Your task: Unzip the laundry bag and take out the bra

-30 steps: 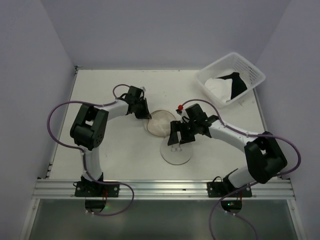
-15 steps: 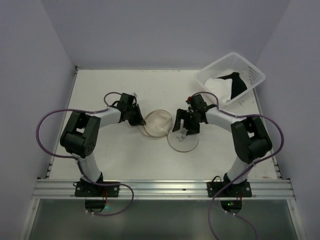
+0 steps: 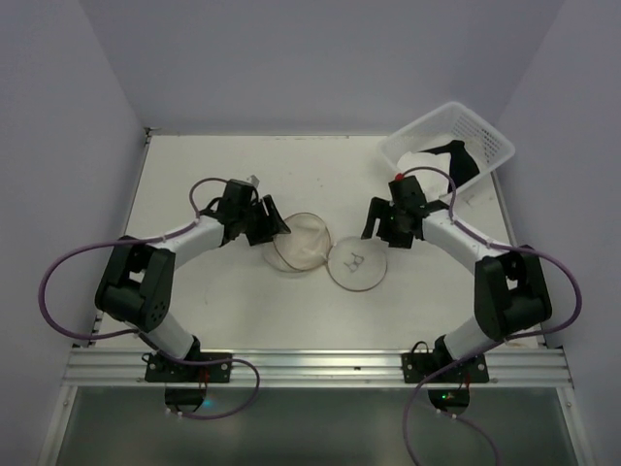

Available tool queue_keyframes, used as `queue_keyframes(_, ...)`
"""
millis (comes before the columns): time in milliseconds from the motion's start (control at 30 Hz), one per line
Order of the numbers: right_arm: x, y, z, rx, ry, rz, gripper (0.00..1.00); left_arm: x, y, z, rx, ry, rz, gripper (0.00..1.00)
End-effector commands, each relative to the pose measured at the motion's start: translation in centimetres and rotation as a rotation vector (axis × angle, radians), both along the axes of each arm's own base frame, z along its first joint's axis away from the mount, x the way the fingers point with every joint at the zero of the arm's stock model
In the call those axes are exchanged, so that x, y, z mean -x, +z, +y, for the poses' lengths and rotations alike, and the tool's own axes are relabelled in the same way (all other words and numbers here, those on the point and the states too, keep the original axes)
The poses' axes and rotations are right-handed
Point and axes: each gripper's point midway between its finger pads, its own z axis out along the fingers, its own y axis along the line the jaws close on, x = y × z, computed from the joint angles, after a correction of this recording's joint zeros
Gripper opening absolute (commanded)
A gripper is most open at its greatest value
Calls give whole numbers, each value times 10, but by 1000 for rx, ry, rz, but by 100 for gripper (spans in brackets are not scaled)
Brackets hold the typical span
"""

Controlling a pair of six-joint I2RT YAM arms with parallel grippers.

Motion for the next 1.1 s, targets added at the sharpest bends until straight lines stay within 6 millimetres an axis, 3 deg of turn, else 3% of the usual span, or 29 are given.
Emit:
queue_keyframes(0, 17, -5, -40, 78, -120, 27, 80, -20, 33, 7, -62, -7, -114, 63)
queue_keyframes(100, 27, -15, -42, 78, -112, 68, 76, -23, 39, 10, -82, -18, -141, 64)
queue_keyframes(300, 36, -33, -25, -4, -84, 152, 61, -27, 43, 14, -102, -31, -164, 64)
queue_keyframes(533, 38, -37, -22, -12, -69, 190, 54, -25, 11, 34, -196, -24, -101, 62)
queue_keyframes(800, 51, -53, -8, -48, -44, 282, 49, -26, -7, 51, -229, 2, -69, 58)
queue_keyframes(933, 49, -50, -6, -28, -43, 266, 31, -23, -16, 57, -235, 8, -55, 54)
queue_keyframes(967, 45, -45, -8, -18, -47, 251, 19, -23, -18, 57, -235, 6, -54, 53)
queue_keyframes(1067, 35, -29, -17, 36, -55, 197, 4, -21, -26, 55, -228, -9, -35, 49)
